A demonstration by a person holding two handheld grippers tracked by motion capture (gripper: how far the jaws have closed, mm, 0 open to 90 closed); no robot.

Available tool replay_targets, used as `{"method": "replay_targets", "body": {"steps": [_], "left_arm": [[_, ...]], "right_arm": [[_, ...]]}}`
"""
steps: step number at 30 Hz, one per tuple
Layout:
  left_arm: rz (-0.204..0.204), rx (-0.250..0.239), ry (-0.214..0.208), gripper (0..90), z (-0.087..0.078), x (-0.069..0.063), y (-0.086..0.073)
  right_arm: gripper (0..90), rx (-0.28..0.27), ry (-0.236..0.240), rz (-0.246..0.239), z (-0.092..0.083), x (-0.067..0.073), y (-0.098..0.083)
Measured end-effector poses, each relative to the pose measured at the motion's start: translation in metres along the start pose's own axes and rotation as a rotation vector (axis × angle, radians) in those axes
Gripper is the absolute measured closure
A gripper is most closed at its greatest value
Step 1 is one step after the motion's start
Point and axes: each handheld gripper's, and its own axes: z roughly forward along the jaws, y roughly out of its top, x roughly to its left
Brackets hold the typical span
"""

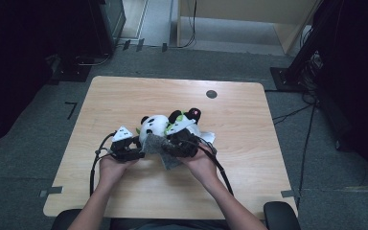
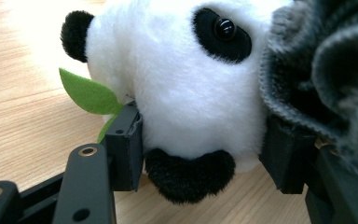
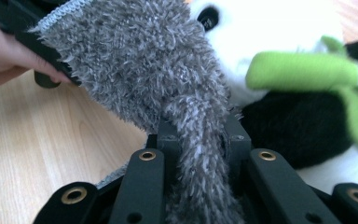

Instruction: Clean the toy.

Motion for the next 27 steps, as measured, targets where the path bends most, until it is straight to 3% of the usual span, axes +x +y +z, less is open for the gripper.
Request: {"method": "replay_targets", "body": {"steps": [12, 21, 27], "left_arm": [[-0.015, 0.007, -0.014, 39.2, -0.001, 0.003, 0.002], [-0.022, 0.013, -0.025, 39.3, -0.001, 0.003, 0.003], [0.002, 0.023, -0.015, 39.4, -0.002, 0.002, 0.003]], "right_arm": [[75.7, 0.015, -0.031, 0.004, -0.005, 0.006, -0.026], [75.5, -0.009, -0.067, -0.004, -0.017, 0.002, -0.051], [75.3, -0.012, -0.072, 0.026, -0.029, -0.006, -0.064]]}}
